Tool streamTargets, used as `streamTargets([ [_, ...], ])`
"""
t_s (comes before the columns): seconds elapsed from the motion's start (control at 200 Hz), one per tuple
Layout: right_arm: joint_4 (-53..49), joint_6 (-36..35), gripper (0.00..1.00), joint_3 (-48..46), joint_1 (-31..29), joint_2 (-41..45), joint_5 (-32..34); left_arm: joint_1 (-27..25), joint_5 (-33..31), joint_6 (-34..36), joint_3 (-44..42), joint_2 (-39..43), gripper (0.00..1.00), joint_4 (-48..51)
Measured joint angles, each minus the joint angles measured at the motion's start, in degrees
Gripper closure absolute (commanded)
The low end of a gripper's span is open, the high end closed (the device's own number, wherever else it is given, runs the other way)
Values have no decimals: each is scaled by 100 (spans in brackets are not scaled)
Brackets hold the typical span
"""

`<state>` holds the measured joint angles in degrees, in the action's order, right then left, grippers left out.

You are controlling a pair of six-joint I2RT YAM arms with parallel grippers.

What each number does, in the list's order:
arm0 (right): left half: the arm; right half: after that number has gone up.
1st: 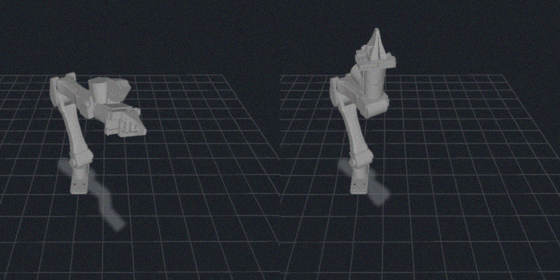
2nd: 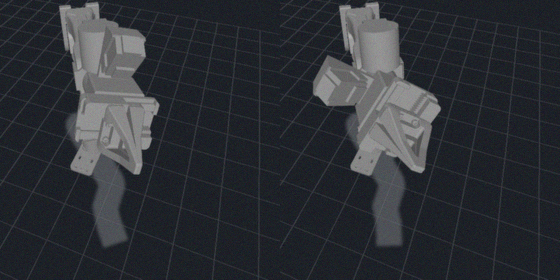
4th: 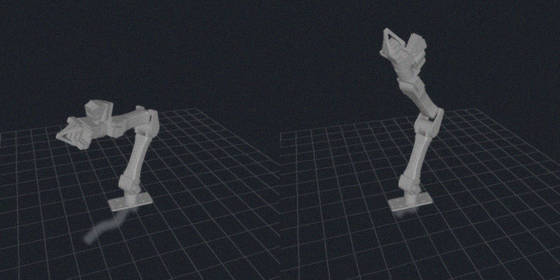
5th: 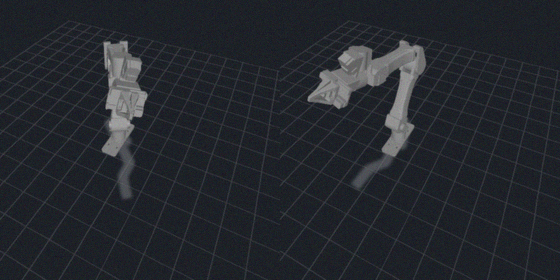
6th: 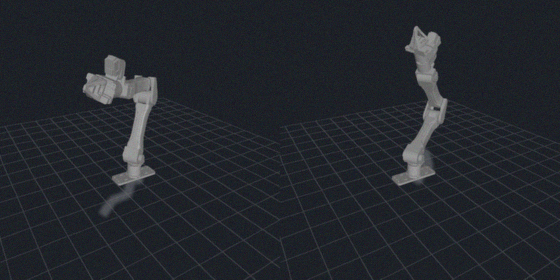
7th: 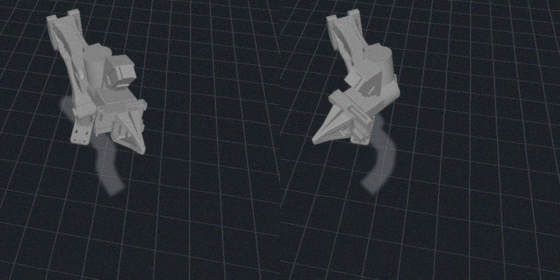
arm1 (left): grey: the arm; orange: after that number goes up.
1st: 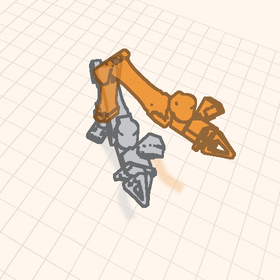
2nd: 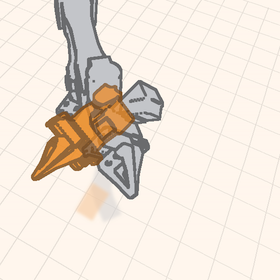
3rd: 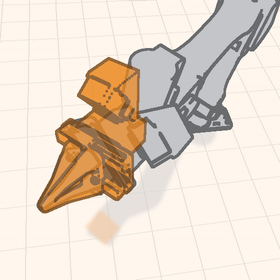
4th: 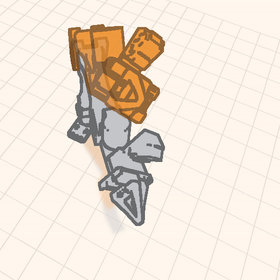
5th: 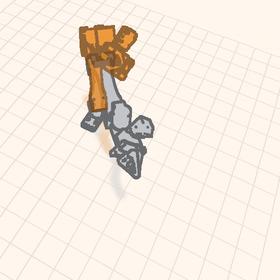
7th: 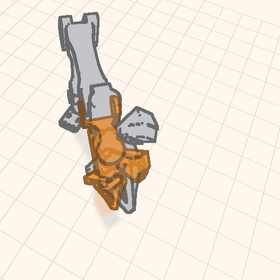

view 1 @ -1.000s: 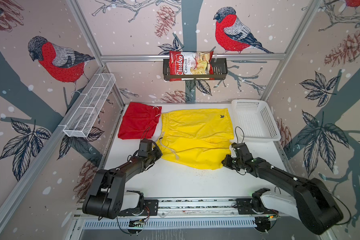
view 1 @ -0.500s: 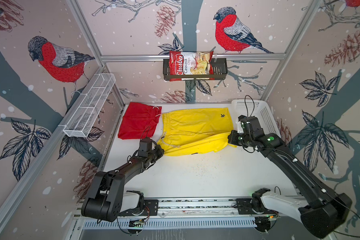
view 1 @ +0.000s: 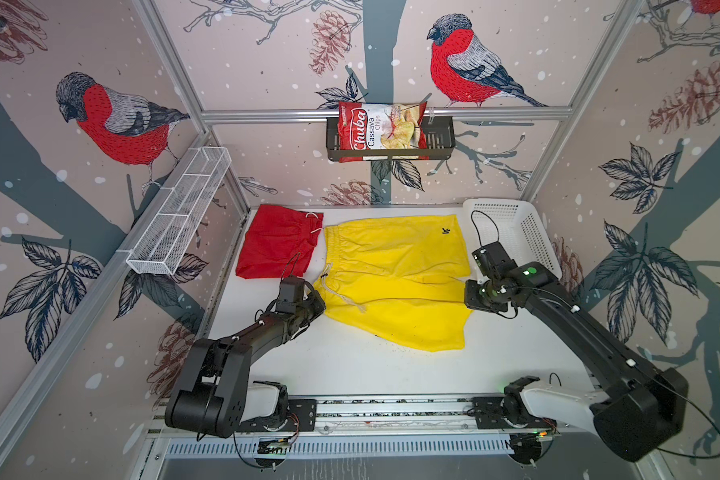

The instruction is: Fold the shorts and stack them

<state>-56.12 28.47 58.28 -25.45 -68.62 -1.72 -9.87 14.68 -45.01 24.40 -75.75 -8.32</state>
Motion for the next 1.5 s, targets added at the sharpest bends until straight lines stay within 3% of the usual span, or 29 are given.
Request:
streamTargets([
  [0.16,608,114,42,-1137,-162,24,-654,0,-101,7,0,7,100,31],
  [0.435,1602,684,35,-2594,-546,162,-1397,0,-116,9,33,-98,100,42],
  [0.5,1884,802,47,-2802,-579,144,-1528,0,-114,9,37,-118,100,42],
  [0.565,2197,931,76,-2916,-603,105,-1687,0,-114,7,37,-120,100,42],
  [0.635,2417,999,91,-2940,-640,33,-1703,0,-114,7,37,-116,100,44],
  [0.715,2398,1080,98,-2708,-638,142,-1600,0,-116,4,35,-79,100,44],
  [0.86,1985,874,99,-1421,-461,354,-1036,0,-118,4,15,-31,100,50],
  [1.026,846,444,99,557,-319,219,-70,-2,-7,0,-2,26,100,46],
  [1.131,249,273,99,1314,-321,131,468,2,-39,-4,-31,55,100,2],
  [1.196,52,146,99,1456,-302,125,715,4,-109,-2,-48,55,100,22],
  [1.356,-76,7,94,1060,-356,-26,599,-2,-118,0,-48,68,100,44],
  [1.451,-92,15,84,682,-389,-133,533,0,-120,0,-48,92,100,68],
  [1.501,-74,22,72,511,-404,-120,439,0,-122,0,-48,107,100,94],
])
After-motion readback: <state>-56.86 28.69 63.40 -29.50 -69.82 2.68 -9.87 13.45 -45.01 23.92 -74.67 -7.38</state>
